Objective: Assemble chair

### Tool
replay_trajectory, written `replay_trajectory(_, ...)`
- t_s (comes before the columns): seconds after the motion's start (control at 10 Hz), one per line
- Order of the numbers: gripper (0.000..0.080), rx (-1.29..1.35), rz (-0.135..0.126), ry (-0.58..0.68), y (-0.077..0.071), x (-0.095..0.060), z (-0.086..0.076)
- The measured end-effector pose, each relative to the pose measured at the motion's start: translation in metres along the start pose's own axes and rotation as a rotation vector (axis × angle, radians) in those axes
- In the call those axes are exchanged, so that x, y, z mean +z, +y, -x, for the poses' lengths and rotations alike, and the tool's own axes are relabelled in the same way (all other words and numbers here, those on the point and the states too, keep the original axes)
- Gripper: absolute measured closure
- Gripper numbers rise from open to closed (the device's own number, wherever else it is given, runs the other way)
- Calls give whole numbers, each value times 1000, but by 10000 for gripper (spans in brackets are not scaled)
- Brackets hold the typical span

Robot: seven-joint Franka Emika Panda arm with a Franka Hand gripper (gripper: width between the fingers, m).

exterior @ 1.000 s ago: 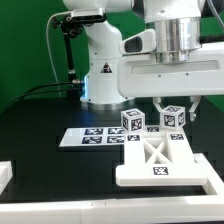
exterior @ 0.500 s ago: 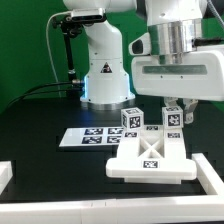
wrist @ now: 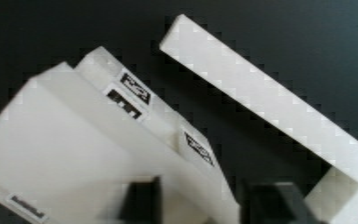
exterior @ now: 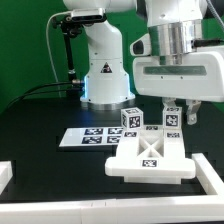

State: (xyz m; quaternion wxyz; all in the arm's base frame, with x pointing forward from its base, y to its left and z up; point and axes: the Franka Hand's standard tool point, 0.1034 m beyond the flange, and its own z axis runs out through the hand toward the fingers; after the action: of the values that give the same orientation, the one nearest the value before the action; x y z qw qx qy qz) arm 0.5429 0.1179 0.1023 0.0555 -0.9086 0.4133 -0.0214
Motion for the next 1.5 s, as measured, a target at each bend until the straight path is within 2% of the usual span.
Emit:
replay_trajectory(0.1, 355, -85, -2, -4, -2, -3, 4)
replay_trajectory(0.2, 228, -158, -4, -11, -3, -8, 6)
replay_trajectory(0.3, 228, -235, -6, -11, -3, -10, 6)
replay_trajectory(0.4, 163, -333, -6, -15, -3, -14, 4)
replay_trajectory(0.8, 151, -807, 6, -1, -7, -29, -10)
replay_trajectory(0.9, 151, -783, -23, 11, -6, -28, -15)
replay_trajectory(1.2, 151, -1080, 11, 32, -4, -25, -19)
replay_trajectory(1.4, 151, -1399, 62, 47, -4, -24, -23)
replay_trajectory(1.5, 151, -1542, 78, 46, -4, -23, -25)
